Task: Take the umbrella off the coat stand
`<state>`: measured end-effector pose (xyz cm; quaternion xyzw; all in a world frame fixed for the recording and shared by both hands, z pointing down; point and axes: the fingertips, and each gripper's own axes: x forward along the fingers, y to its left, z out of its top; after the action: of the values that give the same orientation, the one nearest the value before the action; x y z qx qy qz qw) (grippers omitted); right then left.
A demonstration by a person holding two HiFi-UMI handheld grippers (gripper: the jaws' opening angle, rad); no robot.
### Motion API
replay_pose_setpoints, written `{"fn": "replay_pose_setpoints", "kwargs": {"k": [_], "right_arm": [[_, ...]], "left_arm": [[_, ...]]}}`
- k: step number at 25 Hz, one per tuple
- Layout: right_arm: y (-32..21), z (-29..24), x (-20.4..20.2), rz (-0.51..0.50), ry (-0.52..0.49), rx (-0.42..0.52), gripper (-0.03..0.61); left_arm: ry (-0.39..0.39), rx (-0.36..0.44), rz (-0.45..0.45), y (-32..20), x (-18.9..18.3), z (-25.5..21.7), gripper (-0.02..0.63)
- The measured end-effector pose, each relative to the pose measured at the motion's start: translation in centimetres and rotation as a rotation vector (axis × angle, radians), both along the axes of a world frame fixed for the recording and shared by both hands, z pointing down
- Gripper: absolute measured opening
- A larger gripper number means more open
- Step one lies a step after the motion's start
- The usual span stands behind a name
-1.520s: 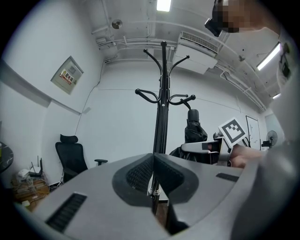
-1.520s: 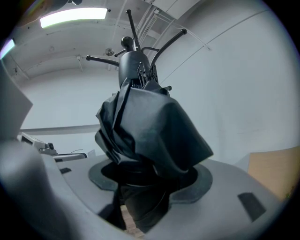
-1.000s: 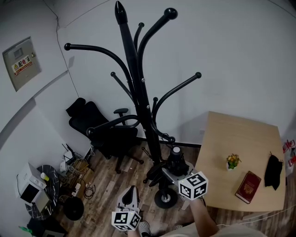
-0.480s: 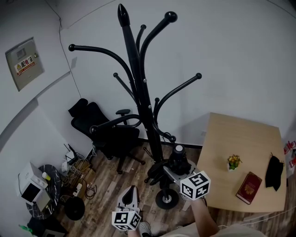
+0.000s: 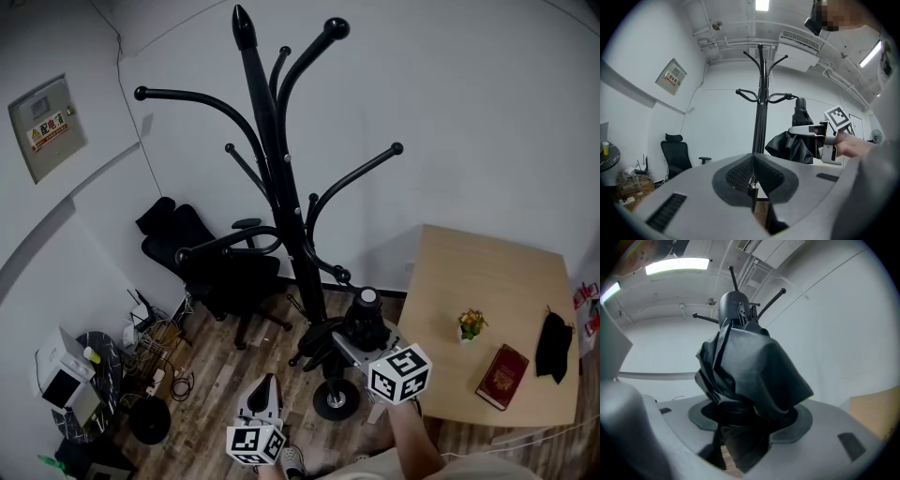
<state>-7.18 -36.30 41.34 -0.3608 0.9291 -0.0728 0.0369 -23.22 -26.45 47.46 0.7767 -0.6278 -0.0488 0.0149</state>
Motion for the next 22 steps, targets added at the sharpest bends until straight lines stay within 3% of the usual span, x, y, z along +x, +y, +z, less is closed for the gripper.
{"fn": "replay_pose_setpoints", "kwargs": {"k": [22], "right_arm": [[0.8, -0.1, 1.3, 0.024, 0.018, 0.01, 0.287]], "left_arm": [[-0.021, -0.001, 0.035, 0.2, 1.7, -0.1, 0.023]]}}
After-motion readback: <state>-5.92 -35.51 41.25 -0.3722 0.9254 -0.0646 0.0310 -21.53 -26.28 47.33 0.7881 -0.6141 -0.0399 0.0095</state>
